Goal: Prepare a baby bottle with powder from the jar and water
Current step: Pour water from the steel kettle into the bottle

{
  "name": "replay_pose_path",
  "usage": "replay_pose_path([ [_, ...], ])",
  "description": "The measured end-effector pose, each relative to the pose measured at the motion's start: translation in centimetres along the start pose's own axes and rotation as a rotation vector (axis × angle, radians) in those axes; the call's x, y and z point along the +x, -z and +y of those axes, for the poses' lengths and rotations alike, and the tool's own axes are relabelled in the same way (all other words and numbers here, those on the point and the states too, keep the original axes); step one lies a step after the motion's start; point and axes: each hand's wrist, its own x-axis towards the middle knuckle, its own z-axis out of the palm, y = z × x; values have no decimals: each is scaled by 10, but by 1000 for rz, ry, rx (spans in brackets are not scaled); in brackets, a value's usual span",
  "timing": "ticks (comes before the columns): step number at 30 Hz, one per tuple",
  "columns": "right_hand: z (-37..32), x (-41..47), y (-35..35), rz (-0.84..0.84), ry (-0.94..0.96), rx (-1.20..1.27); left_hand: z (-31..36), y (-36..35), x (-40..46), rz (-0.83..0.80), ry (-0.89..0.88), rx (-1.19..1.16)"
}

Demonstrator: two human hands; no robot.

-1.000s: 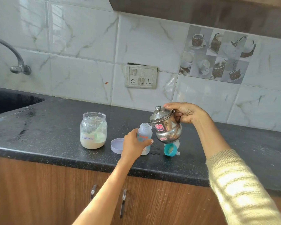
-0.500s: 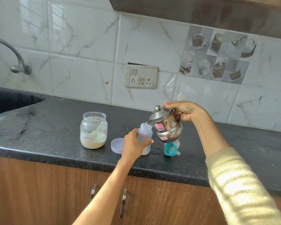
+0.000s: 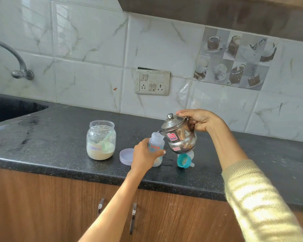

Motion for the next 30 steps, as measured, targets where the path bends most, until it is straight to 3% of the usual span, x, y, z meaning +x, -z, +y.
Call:
replay_pose_path([
  [30, 1, 6, 3, 5, -11, -16, -1, 0, 0, -4, 18, -5],
])
